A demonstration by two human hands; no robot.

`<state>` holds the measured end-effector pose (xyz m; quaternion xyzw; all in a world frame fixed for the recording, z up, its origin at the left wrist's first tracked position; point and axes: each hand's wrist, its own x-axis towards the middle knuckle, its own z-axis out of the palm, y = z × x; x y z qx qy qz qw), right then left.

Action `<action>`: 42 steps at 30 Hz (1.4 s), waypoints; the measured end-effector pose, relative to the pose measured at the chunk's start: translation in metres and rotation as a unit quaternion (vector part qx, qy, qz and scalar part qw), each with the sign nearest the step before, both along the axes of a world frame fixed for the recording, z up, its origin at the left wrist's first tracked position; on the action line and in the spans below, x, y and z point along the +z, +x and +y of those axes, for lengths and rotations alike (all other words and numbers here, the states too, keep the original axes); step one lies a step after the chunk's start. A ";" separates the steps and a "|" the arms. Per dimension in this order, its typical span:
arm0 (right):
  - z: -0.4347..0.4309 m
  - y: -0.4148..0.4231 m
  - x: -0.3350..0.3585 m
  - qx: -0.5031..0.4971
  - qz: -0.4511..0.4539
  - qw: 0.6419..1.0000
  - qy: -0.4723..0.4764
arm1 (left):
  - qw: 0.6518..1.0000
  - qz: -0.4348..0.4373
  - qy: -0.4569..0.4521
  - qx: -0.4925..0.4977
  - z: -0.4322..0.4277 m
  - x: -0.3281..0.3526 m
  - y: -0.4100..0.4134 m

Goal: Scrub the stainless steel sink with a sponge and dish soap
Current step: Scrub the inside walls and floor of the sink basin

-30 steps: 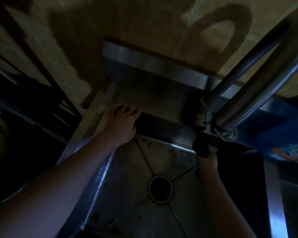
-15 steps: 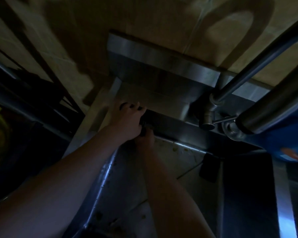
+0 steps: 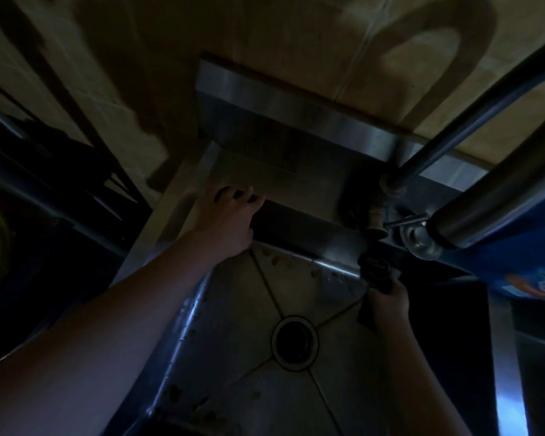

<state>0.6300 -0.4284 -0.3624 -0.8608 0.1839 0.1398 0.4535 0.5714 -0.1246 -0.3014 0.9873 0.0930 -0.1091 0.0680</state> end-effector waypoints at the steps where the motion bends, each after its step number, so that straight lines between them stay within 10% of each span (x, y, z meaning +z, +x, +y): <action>1: -0.006 0.000 0.002 -0.005 -0.008 1.000 -0.002 | 1.000 -0.001 0.000 -0.001 0.000 0.000 0.000; 16: 0.147 -0.038 -0.042 0.131 0.006 0.988 0.083 | 1.000 0.005 0.013 -0.010 0.000 0.003 0.000; 32: -0.055 0.015 0.006 0.007 0.018 1.000 0.005 | 0.999 0.038 0.004 0.028 -0.012 0.003 0.002; 42: -0.014 -0.014 -0.004 0.216 0.003 0.976 0.003 | 0.992 0.040 -0.099 0.070 -0.059 -0.022 -0.063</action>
